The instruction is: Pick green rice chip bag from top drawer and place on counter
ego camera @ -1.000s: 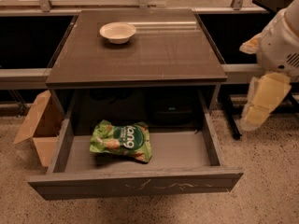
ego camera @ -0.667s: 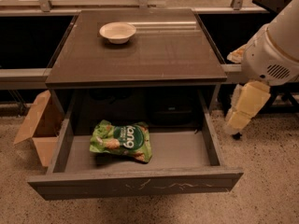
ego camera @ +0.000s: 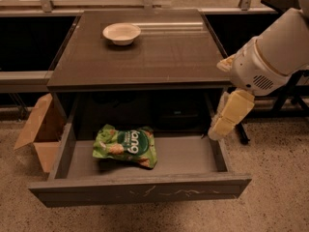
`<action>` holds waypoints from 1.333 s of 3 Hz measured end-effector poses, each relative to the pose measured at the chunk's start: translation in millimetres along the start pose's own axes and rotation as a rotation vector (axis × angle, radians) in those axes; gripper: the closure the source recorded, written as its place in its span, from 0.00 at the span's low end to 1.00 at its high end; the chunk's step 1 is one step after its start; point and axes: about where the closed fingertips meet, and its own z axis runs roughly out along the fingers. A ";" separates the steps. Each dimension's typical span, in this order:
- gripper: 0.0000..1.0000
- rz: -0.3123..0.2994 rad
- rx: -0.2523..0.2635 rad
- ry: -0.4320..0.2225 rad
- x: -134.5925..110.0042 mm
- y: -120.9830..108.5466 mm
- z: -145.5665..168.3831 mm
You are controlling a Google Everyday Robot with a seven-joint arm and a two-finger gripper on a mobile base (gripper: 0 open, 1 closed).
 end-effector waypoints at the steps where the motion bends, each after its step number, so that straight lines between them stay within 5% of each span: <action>1: 0.00 -0.095 -0.124 -0.039 -31.9 20.8 74.8; 3: 0.00 -0.148 -0.282 -0.112 -75.8 57.1 189.2; 4: 0.00 -0.134 -0.290 -0.159 -94.4 58.5 219.9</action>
Offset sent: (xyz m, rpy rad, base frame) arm 0.0152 0.1546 -0.1438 0.1101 0.1531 0.3177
